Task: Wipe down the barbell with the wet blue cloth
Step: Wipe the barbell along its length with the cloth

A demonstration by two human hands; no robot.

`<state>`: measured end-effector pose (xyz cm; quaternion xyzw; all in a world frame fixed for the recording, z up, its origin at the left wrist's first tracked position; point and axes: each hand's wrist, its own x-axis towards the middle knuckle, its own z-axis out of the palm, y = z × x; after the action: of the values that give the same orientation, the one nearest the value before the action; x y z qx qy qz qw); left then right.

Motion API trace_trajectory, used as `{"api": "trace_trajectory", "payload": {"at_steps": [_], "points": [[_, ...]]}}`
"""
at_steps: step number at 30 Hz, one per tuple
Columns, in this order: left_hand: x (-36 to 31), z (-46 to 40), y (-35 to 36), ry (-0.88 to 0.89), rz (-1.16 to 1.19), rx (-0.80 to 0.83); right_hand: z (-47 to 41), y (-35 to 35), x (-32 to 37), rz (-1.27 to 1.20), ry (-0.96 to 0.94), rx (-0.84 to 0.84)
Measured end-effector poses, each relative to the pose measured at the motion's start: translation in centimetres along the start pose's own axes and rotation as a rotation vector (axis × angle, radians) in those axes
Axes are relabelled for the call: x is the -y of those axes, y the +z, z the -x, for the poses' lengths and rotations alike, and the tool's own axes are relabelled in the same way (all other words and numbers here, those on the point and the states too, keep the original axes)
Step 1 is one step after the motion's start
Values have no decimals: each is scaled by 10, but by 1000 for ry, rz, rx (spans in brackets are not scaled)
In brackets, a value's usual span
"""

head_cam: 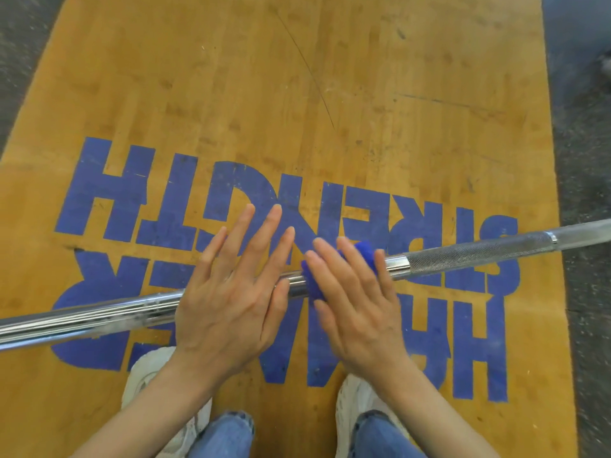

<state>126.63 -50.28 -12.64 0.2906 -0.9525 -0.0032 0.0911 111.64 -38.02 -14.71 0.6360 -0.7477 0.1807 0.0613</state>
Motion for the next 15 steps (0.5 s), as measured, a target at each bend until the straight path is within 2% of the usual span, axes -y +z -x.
{"api": "trace_trajectory", "payload": {"at_steps": [4,6,9,13,15], "points": [[5,-13,2,-17,18,-6,-6,-1,-18,8,280,-95],[9,-18,3,-21,10,-8,-17,7,5,-37,257,-100],[15,-28,5,-18,27,-18,-22,10,-1,-25,57,-49],[21,-42,5,-55,67,-38,-30,11,-16,9,269,-96],[25,-51,4,-78,82,-60,-46,16,3,-36,263,-87]]}}
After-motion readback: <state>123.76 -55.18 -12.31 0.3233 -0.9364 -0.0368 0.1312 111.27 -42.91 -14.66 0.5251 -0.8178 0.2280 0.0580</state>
